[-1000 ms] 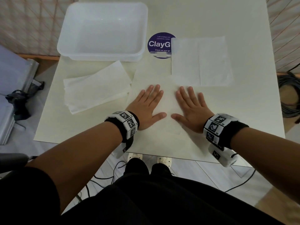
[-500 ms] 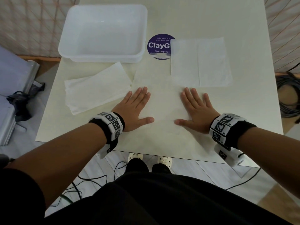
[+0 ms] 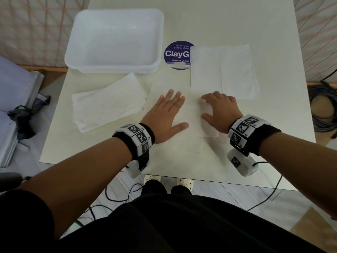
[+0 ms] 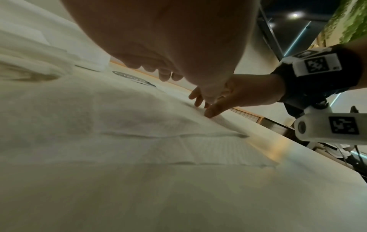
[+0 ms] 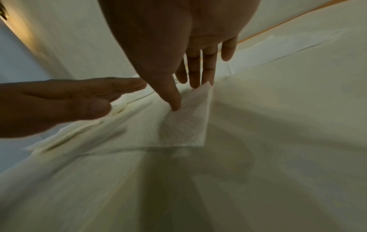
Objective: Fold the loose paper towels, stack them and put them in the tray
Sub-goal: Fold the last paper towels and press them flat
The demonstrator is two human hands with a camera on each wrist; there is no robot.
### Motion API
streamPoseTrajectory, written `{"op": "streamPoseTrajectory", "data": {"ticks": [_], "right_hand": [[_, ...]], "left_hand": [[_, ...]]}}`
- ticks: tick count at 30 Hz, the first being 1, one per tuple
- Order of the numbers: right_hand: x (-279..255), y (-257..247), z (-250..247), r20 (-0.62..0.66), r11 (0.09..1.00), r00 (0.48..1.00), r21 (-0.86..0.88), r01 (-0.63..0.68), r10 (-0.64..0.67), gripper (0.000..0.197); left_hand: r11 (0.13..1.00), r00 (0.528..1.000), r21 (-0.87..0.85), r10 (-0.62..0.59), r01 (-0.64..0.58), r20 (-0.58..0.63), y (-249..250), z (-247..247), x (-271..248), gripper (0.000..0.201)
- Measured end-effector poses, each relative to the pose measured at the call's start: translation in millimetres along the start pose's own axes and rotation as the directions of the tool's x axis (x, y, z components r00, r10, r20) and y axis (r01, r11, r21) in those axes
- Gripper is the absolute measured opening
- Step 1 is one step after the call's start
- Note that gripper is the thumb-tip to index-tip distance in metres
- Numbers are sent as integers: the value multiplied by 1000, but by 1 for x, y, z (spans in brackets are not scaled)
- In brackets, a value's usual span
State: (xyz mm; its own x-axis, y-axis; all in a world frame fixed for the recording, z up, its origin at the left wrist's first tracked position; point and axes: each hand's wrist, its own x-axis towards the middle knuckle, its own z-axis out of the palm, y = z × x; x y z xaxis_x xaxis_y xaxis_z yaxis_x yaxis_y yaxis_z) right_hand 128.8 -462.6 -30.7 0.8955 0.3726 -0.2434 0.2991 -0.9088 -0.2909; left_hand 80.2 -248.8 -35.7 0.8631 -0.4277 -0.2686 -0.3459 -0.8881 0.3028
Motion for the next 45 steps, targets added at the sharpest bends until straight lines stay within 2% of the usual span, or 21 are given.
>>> {"op": "streamPoseTrajectory", "data": {"ticks": [5, 8, 10, 13, 15, 17, 20, 22, 24, 29, 32, 34, 35, 36, 38, 39, 41, 45], "right_hand": [[9, 1, -6, 4, 999, 999, 5, -47, 47, 47], [14, 0, -9, 60, 993, 993, 55, -101, 97, 35], [16, -2, -11, 91, 968, 989, 213, -136, 118, 28], [16, -6, -17, 104, 900, 990, 417, -129, 94, 14], [16, -7, -22, 81, 875, 995, 475, -94, 63, 10], [16, -9, -29, 58, 853, 997, 517, -66, 41, 10], [16, -10, -37, 12, 827, 1000, 561, -23, 21, 11], [17, -11, -41, -24, 803, 1000, 596, 1, 16, 13], [19, -14, -44, -43, 778, 999, 628, 7, 25, 16], [27, -31, -45, -50, 654, 992, 755, -38, 115, 50], [36, -44, -39, 16, 585, 992, 806, -86, 124, 47], [42, -52, -32, 35, 624, 994, 777, -90, 100, 32], [46, -55, -28, 24, 685, 996, 725, -73, 81, 25], [49, -57, -23, 8, 771, 999, 635, -45, 52, 20], [55, -61, -12, 22, 941, 999, 338, 25, -35, 24], [57, -63, -7, 43, 979, 997, 194, 56, -65, 30], [59, -68, 1, 45, 996, 995, 27, 85, -86, 38], [62, -76, 10, 29, 997, 999, -53, 48, -47, 51]], "left_hand": [[999, 987, 36, 4, -10, 161, -2, 14, 9, 83], [1000, 987, 19, 12, -15, 159, -5, 19, 8, 84], [1000, 990, 7, 15, -16, 140, -7, 20, 9, 85], [997, 999, -73, 10, -7, 51, -6, 17, 8, 89], [976, 995, -217, -40, 19, -91, -3, 10, 11, 83], [901, 965, -430, -156, 51, -213, 0, -1, 16, 63], [765, 926, -641, -281, 57, -253, -1, -15, 19, 25], [769, 913, -638, -283, 33, -294, -3, -20, 17, 16], [791, 898, -612, -274, 7, -344, -6, -24, 13, 15], [818, 860, -575, -299, 7, -414, -25, -44, -3, 13], [813, 839, -580, -351, 53, -415, -43, -60, -19, 13], [802, 809, -592, -400, 82, -431, -57, -73, -32, 12], [797, 792, -597, -424, 96, -439, -66, -78, -38, 11], [792, 777, -600, -448, 115, -442, -75, -82, -43, 11], [784, 746, -599, -495, 163, -445, -96, -87, -54, 12], [778, 731, -598, -520, 192, -442, -106, -87, -58, 13], [754, 716, -602, -570, 262, -402, -126, -81, -63, 14], [667, 725, -633, -647, 392, -234, -155, -63, -67, 23]]}}
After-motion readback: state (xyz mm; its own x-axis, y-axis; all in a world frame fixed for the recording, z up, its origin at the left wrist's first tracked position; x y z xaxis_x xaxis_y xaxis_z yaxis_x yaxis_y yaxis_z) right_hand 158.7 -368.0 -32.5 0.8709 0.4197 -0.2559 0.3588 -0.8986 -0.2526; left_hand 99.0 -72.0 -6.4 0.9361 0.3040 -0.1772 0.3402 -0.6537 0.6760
